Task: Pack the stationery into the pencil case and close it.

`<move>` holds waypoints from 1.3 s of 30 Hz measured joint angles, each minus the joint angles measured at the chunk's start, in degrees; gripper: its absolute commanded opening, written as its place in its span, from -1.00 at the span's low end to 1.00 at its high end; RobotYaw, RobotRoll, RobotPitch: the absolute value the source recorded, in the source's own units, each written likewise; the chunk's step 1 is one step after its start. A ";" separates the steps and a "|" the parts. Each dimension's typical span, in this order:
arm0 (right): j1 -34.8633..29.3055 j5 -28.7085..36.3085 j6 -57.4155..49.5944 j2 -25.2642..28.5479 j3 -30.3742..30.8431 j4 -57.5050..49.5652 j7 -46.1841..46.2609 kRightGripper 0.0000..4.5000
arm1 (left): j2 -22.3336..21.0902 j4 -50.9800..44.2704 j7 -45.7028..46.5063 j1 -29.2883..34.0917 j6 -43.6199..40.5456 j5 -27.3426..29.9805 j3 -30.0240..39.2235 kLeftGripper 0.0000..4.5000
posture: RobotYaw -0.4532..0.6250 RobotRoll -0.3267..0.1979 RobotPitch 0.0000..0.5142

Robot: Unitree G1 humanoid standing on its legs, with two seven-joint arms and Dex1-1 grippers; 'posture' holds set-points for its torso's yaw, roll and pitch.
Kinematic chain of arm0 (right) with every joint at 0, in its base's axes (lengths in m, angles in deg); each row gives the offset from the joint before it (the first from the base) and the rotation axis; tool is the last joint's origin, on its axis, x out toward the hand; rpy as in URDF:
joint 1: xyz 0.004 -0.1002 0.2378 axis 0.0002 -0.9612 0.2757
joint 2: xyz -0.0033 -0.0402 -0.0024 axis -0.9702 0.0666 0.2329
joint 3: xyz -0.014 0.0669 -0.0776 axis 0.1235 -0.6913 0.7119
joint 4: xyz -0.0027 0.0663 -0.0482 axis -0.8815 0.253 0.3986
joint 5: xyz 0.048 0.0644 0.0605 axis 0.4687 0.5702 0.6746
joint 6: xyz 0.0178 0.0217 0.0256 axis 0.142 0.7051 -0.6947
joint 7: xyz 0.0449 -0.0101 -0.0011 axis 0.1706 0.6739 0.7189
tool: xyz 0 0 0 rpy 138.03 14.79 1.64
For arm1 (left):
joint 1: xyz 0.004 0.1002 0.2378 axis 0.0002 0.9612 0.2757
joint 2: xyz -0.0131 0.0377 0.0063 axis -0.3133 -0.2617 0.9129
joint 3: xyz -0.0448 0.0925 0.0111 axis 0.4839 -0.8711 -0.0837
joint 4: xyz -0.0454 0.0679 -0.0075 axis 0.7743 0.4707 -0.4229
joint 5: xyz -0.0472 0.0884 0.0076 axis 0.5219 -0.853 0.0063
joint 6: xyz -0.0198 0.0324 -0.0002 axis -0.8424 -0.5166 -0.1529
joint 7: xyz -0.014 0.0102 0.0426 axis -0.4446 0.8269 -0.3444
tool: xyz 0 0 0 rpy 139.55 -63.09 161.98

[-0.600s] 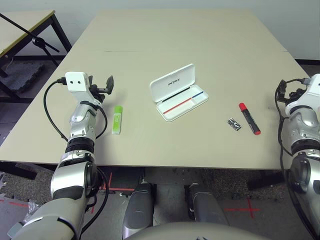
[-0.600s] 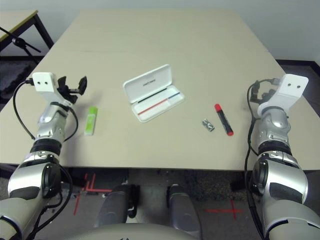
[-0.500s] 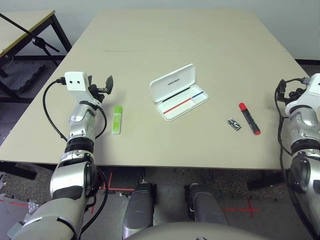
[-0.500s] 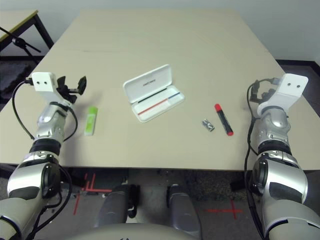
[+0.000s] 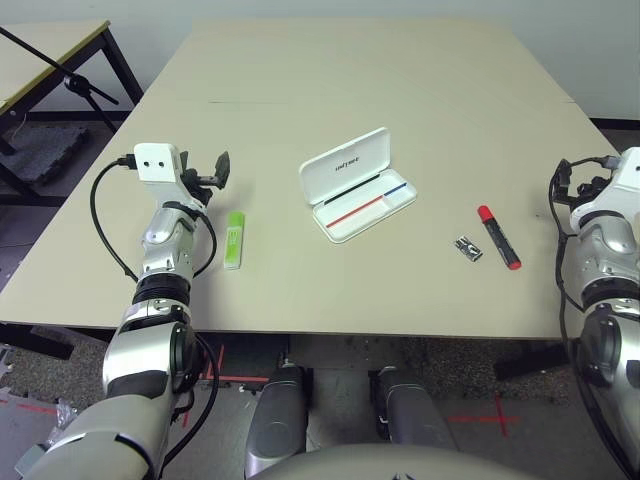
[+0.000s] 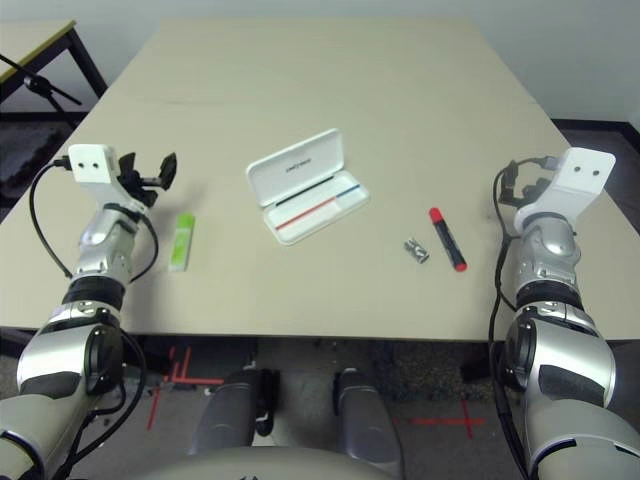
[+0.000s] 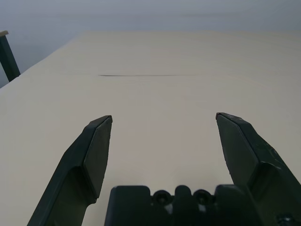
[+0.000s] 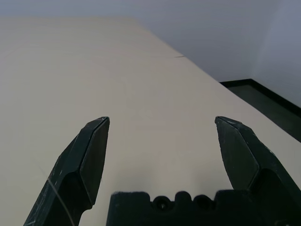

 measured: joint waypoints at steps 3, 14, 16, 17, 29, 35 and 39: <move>0.42 0.09 -2.43 0.52 0.67 -0.05 -6.80 1.00 | -1.09 -1.09 -0.91 0.29 -0.07 0.06 0.00 0.97 | -0.07 0.25 -0.64; -1.25 -4.58 -8.26 5.75 14.00 -8.03 -39.88 1.00 | -4.42 -19.65 -8.25 9.14 -7.60 0.49 -2.64 0.97 | -0.03 0.25 -0.67; -2.17 -6.02 -8.26 6.91 16.34 -8.99 -43.70 1.00 | -5.52 -25.77 -10.41 12.35 -11.09 0.44 -4.67 0.97 | -0.02 0.25 -0.67; -2.54 -6.56 -8.27 7.35 17.03 -9.06 -44.92 1.00 | -5.87 -28.06 -11.26 13.38 -12.52 0.43 -5.47 0.97 | -0.02 0.25 -0.68; -2.29 -8.15 -8.25 8.59 18.97 -9.82 -49.95 1.00 | -10.41 -58.93 -24.16 20.20 -30.29 2.51 -17.85 0.97 | -0.03 0.25 -0.72; -2.27 -7.40 -8.89 8.59 18.87 -11.39 -51.50 1.00 | -10.89 -64.99 -27.15 17.71 -37.36 1.98 -25.11 0.97 | -0.05 0.25 -0.74; -2.43 -5.83 -11.22 8.62 18.79 -14.09 -54.17 1.00 | -10.44 -65.43 -27.69 14.16 -42.36 0.89 -29.59 0.97 | -0.06 0.25 -0.75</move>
